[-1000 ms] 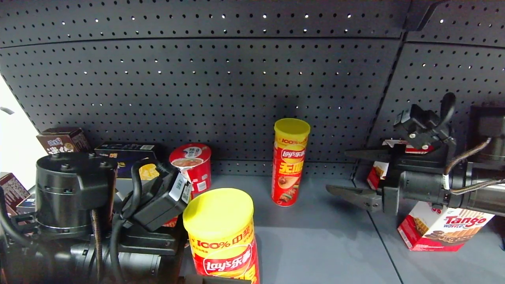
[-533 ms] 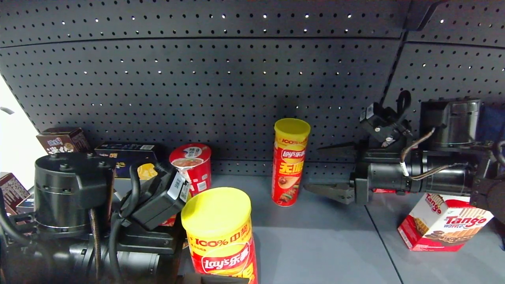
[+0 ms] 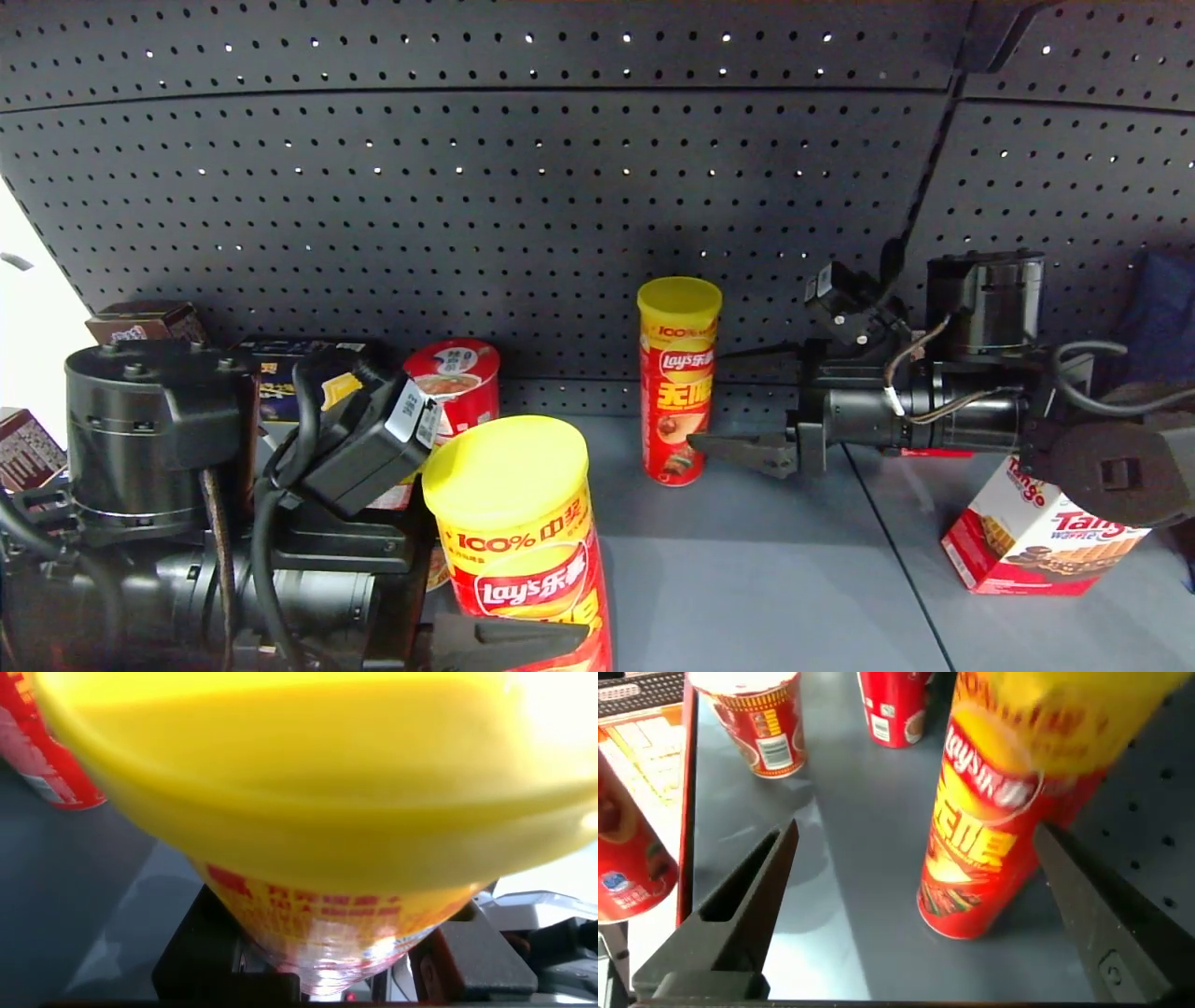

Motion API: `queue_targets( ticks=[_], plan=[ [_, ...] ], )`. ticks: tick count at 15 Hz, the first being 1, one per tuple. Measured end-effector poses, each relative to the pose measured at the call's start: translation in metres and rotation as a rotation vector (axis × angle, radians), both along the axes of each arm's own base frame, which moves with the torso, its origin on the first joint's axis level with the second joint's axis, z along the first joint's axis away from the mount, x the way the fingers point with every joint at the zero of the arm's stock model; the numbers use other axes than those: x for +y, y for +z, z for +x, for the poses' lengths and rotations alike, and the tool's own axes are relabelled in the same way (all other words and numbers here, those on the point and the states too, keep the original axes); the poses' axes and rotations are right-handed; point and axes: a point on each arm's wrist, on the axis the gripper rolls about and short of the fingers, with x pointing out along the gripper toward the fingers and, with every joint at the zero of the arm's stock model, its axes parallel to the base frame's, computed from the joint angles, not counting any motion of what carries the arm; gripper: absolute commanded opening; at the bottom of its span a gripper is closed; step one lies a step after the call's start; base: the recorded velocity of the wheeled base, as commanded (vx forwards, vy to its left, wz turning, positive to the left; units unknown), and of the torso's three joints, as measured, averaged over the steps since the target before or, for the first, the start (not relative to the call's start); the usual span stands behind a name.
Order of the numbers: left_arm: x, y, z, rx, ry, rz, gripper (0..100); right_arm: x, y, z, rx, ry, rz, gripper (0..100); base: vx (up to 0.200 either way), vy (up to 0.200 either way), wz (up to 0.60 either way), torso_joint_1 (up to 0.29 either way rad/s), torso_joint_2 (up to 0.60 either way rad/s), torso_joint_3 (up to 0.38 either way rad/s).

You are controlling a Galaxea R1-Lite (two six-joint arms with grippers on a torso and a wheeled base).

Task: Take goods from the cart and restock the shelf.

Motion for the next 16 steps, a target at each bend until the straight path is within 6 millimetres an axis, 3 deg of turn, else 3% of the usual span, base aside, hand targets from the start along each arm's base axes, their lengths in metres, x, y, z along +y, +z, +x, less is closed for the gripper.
queue_targets(
  ticks=[10, 16],
  plan=[
    [0.001, 0.005, 0.007, -0.020, 0.032, -0.006, 0, 0.001, -0.016, 0.017, 0.016, -0.001, -0.003, 100, 0.000, 0.000, 0.00, 0.000, 0.00, 0.000],
    [0.002, 0.004, 0.006, -0.015, 0.033, -0.003, 0, -0.006, -0.021, -0.005, 0.033, 0.009, -0.011, 100, 0.000, 0.000, 0.00, 0.000, 0.00, 0.000]
  ],
)
